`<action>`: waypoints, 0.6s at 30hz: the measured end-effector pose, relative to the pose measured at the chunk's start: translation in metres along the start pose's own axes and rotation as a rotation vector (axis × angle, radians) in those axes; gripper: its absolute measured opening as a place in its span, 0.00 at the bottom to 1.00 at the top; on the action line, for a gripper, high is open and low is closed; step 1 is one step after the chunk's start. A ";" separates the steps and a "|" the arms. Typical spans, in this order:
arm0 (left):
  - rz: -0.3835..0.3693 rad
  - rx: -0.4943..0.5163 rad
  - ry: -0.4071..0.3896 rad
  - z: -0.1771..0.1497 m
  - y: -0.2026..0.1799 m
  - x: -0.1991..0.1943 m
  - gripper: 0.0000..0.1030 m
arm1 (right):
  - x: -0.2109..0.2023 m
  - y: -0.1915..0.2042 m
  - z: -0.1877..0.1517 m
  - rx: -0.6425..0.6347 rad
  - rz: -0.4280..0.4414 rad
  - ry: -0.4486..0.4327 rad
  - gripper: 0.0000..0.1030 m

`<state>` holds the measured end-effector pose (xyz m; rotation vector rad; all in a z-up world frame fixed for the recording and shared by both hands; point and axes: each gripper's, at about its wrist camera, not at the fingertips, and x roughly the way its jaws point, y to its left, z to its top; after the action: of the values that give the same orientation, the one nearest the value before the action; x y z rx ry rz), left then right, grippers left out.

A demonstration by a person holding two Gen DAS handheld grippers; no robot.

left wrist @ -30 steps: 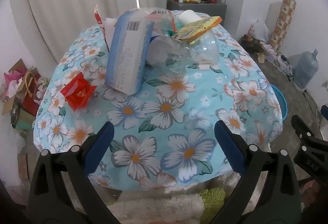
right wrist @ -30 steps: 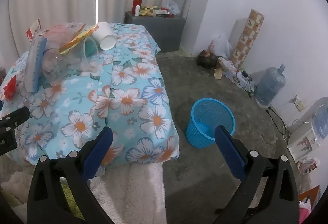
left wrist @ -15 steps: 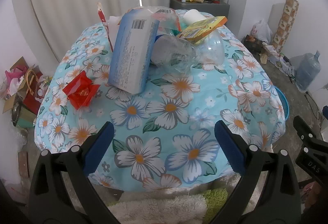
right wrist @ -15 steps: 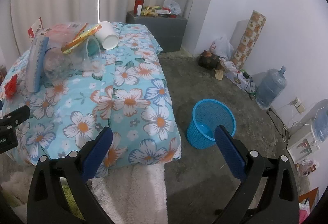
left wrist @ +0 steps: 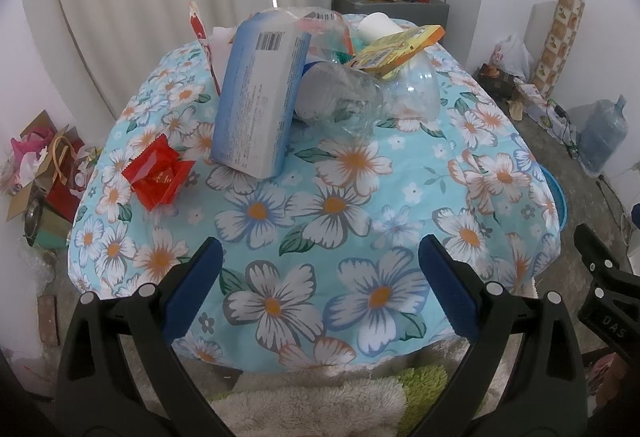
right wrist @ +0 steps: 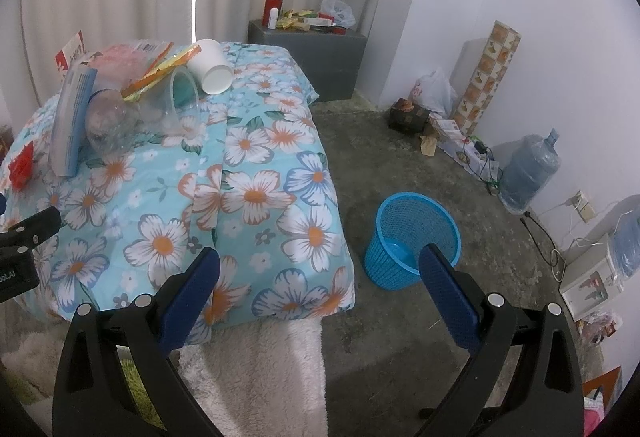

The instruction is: Collect trash

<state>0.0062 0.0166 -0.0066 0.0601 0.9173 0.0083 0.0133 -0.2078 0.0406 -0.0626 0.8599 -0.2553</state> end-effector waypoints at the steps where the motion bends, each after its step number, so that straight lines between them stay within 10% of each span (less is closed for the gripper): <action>1: 0.001 0.000 0.001 0.000 0.000 0.000 0.91 | 0.000 0.000 0.000 0.000 0.000 0.001 0.94; 18: 0.000 0.000 0.004 -0.001 0.001 0.001 0.91 | 0.000 0.000 0.000 -0.002 0.000 0.000 0.94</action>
<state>0.0058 0.0181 -0.0083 0.0606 0.9210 0.0083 0.0137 -0.2076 0.0409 -0.0643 0.8599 -0.2540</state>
